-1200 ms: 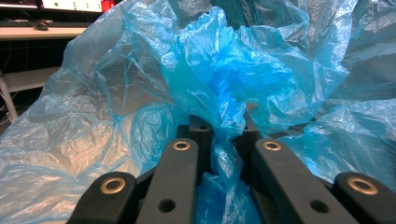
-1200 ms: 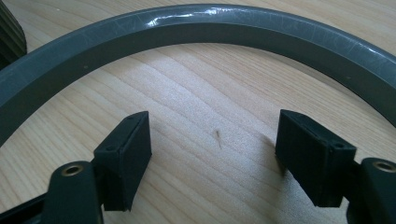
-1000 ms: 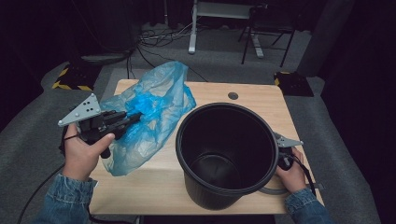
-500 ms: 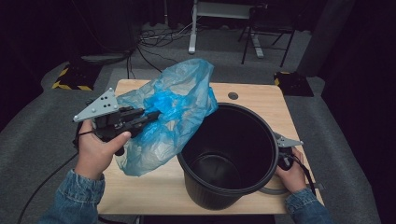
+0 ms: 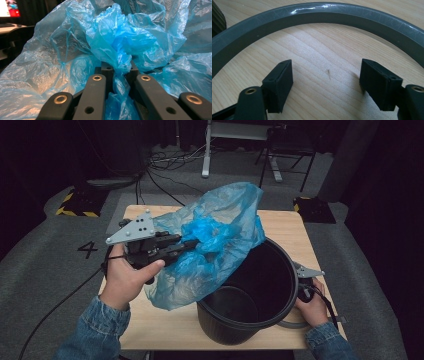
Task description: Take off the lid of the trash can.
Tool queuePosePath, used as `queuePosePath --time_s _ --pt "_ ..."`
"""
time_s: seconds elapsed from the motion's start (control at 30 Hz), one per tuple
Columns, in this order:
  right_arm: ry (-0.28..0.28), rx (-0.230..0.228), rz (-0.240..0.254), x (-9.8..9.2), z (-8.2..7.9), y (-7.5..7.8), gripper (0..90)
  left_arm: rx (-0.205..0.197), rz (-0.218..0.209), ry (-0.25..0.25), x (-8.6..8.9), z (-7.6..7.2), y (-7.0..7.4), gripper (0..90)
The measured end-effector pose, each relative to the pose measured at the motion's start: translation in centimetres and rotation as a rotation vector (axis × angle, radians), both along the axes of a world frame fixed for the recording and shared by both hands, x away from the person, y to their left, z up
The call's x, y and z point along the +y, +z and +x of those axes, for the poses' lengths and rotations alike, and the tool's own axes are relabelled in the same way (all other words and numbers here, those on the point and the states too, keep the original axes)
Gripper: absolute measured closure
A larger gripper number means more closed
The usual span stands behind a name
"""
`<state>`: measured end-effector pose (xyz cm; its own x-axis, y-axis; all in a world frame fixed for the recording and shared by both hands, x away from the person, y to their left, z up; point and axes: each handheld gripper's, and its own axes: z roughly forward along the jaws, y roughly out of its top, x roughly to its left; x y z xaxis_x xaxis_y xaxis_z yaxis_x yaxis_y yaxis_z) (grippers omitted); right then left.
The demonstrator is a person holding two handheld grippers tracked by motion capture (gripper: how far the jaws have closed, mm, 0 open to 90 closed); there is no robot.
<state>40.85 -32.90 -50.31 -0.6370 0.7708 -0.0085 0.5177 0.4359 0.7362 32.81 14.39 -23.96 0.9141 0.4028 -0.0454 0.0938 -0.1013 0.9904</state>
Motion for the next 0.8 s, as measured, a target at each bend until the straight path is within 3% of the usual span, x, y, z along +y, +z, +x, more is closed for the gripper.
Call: queuePosePath --time_s 0.47,0.8 --pt "0.0 0.0 0.0 0.0 0.0 0.0 26.5 -0.005 0.048 -0.084 -4.5 0.1 0.1 83.0" --pt "0.001 0.001 -0.001 0.0 0.0 0.0 26.5 0.002 0.082 -0.133 -6.6 0.1 0.1 82.9"
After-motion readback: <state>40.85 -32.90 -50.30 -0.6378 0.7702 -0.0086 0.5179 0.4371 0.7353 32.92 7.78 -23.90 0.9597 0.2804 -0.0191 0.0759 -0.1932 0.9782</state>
